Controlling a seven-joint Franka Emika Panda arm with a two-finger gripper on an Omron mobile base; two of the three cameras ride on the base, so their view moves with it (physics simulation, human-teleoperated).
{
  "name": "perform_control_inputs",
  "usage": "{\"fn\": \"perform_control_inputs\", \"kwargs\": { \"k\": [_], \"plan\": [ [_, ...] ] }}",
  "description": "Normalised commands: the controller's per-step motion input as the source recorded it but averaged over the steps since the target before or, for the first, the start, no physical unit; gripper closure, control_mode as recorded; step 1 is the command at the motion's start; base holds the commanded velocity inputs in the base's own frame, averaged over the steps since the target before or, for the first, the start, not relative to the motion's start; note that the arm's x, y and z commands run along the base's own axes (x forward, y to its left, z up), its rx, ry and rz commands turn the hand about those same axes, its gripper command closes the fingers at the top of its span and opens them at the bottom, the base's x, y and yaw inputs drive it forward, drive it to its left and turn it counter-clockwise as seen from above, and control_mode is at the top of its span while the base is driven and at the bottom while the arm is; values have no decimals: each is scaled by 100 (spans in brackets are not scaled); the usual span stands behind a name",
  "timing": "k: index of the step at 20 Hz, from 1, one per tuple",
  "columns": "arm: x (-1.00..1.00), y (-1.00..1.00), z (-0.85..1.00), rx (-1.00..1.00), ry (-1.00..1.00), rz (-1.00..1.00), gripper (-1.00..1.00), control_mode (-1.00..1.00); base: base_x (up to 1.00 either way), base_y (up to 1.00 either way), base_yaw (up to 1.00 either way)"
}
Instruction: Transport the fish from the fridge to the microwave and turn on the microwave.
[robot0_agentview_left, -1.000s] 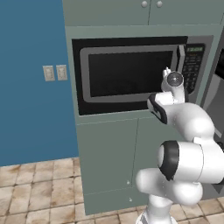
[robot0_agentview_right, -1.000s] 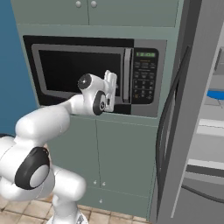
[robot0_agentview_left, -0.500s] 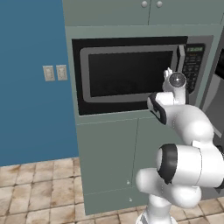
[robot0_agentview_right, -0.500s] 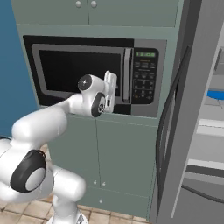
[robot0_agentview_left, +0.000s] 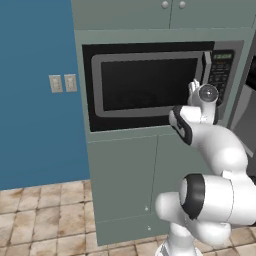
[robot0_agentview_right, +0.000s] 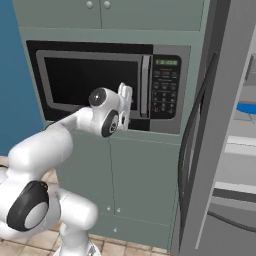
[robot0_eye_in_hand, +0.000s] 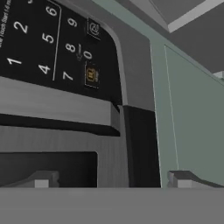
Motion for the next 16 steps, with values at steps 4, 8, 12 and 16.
{"fn": "perform_control_inputs", "kwargs": {
  "k": [4,8,12,16],
  "plan": [
    [-19,8,0,4,0,7,-100,-100,0,0,0],
    [-20,10,0,4,-4,10,-100,-100,0,0,0],
    [-23,10,2,2,-8,10,-100,-100,0,0,0],
    [-28,6,4,1,-5,9,-100,-100,0,0,0]
  ]
}}
